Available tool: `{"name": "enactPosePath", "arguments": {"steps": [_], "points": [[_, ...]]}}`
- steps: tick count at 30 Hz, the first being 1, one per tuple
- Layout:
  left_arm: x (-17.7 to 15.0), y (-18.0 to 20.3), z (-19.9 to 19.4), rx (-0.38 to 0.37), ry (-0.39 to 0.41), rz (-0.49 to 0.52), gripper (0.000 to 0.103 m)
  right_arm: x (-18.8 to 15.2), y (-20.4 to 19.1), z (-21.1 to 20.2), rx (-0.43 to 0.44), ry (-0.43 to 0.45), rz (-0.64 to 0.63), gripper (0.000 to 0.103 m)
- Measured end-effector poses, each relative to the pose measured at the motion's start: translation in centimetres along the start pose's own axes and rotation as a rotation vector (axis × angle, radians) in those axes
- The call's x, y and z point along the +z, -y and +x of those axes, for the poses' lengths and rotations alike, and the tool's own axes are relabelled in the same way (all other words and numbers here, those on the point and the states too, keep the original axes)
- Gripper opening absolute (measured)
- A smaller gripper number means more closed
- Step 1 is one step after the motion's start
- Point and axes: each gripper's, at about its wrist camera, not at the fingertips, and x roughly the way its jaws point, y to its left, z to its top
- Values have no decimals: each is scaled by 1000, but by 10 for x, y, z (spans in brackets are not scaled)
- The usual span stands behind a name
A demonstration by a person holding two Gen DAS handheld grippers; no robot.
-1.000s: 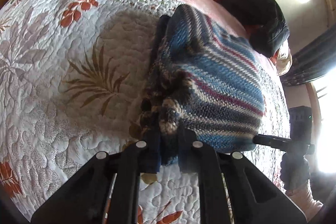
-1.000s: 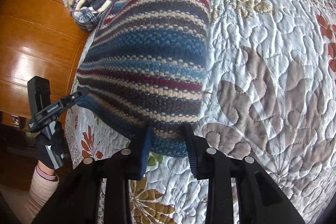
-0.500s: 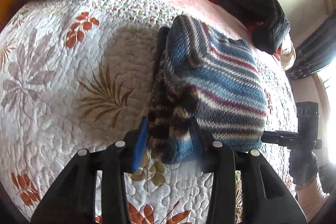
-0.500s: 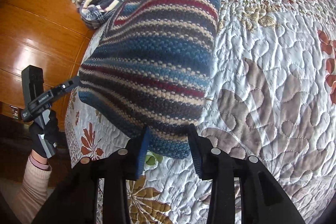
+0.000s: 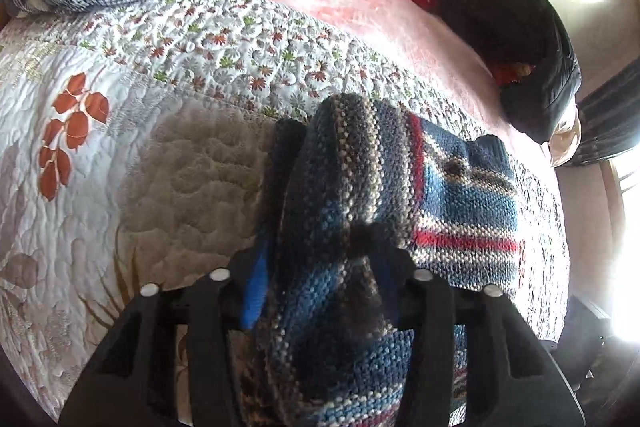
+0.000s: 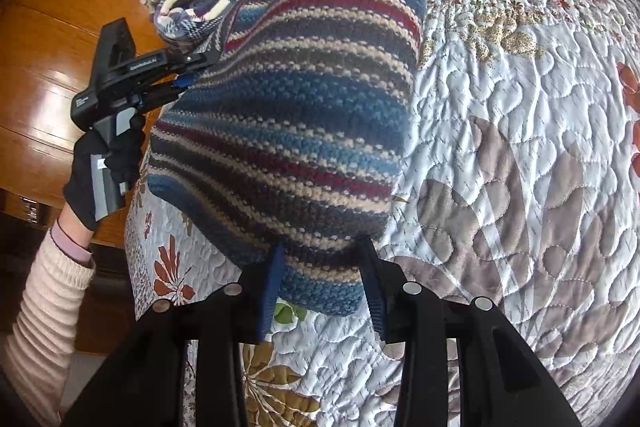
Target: Fold small clothes
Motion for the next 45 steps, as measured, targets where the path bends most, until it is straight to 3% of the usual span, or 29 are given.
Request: {"name": "enactPosePath", "arguments": {"steps": [3,5,10,14,16,18,20,22,26,31,36,45], "points": [[-2,13,-18,20,114,68,7,-1,1,0,0,4,-6,39],[-4,20,-28,57,172,131,6,-2,2,0,3,7,-2,39],[-3,-1,0,140,84,111,7,-2,1,2,-2,7,1,40],[-4,-8,2,131,62,83,17,1,-1,1,-11,-3,0,40],[-5,-14,-9,119,54,62,41,3,-3,-2,-16,-5,-12,40],[-9,-20,-27,59,50,48,61,5,-4,-9,-8,6,-21,44],[-18,-26,-42,-18,50,33,69,7,-3,-19,17,40,-24,47],[-26,-29,-49,-75,33,31,80,11,-3,-28,34,68,-23,57],[-41,-36,-36,-133,-51,35,81,23,2,-34,83,96,3,61],[-46,-42,-11,-266,-93,12,81,36,15,-29,133,104,45,65],[-43,-48,23,-303,-165,-11,83,48,28,-15,178,102,84,73],[-40,-32,41,-366,-197,26,87,72,45,30,276,59,147,86]]}}
